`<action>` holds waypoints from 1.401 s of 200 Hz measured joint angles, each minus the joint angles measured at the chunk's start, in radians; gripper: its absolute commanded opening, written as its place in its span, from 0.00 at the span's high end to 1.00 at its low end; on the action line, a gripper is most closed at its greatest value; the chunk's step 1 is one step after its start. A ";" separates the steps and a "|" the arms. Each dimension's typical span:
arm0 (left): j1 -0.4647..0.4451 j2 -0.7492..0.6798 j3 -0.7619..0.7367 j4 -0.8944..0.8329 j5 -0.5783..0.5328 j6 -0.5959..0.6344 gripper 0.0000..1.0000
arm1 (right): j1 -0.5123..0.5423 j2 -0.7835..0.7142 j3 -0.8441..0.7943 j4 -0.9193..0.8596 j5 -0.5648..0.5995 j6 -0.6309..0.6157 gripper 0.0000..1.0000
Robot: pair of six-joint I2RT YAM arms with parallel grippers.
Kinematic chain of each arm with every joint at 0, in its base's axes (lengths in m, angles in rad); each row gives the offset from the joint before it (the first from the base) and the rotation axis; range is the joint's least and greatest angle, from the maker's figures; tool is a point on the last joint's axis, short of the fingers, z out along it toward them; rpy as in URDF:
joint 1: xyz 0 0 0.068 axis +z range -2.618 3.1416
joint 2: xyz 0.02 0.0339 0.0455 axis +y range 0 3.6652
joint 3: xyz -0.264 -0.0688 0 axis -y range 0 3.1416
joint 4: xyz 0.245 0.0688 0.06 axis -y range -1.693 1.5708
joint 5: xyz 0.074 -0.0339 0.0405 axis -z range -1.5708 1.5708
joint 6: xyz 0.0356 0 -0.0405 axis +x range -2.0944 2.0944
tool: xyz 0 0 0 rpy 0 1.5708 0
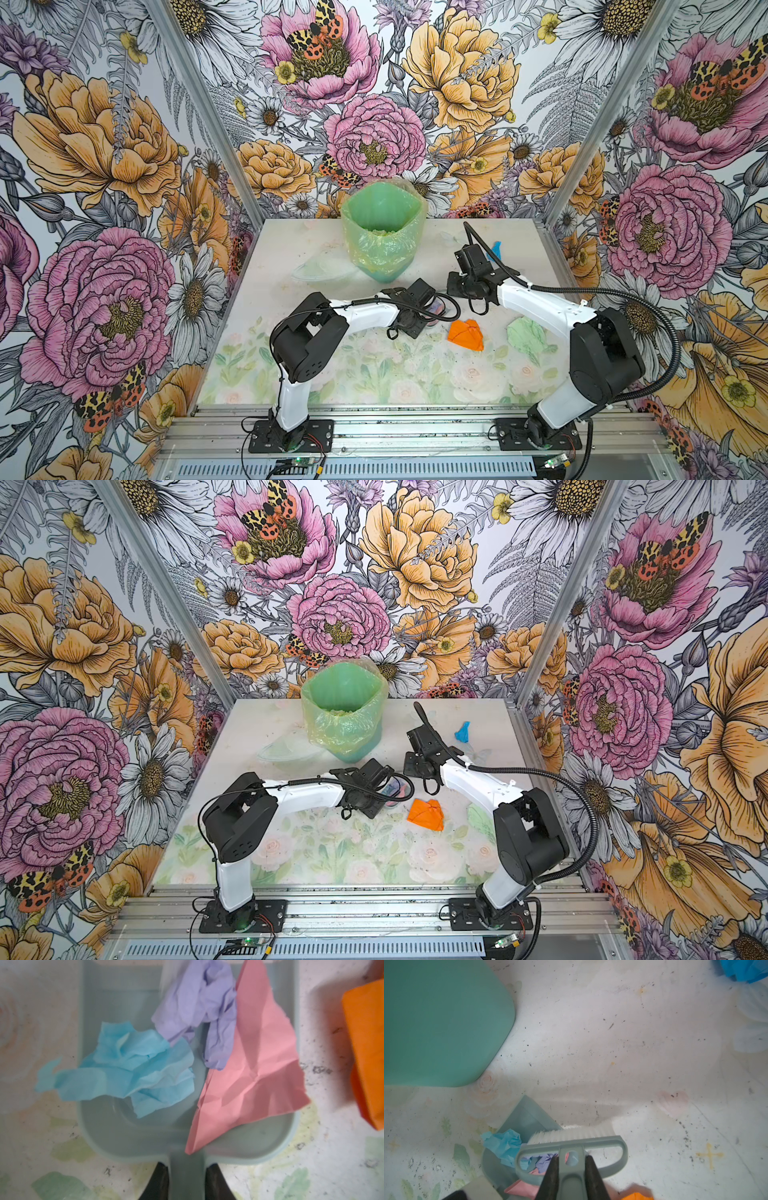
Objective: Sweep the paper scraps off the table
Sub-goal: 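Brush the remaining purple scrap into the dustpan held by the left gripper, then lift the right brush away while the left gripper raises the loaded dustpan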
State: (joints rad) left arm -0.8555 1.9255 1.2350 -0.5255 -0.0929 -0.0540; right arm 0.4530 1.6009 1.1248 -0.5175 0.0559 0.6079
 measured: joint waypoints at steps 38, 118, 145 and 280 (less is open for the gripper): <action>0.000 0.000 0.000 0.000 -0.001 0.000 0.83 | 0.002 -0.043 -0.001 -0.018 0.003 -0.004 1.00; -0.002 -0.006 -0.013 0.015 -0.012 0.000 0.83 | -0.039 -0.052 0.000 -0.024 0.061 -0.057 1.00; -0.006 -0.032 -0.038 0.034 -0.027 0.000 0.84 | -0.095 -0.055 0.000 -0.025 0.060 -0.064 1.00; -0.035 -0.205 0.001 -0.004 -0.063 0.009 0.83 | -0.311 -0.270 -0.080 -0.028 0.014 -0.076 1.00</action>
State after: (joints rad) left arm -0.8909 1.7206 1.2362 -0.5293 -0.1562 -0.0448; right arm 0.1421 1.3308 1.0451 -0.5457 0.0696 0.5323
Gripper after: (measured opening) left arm 0.223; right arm 0.181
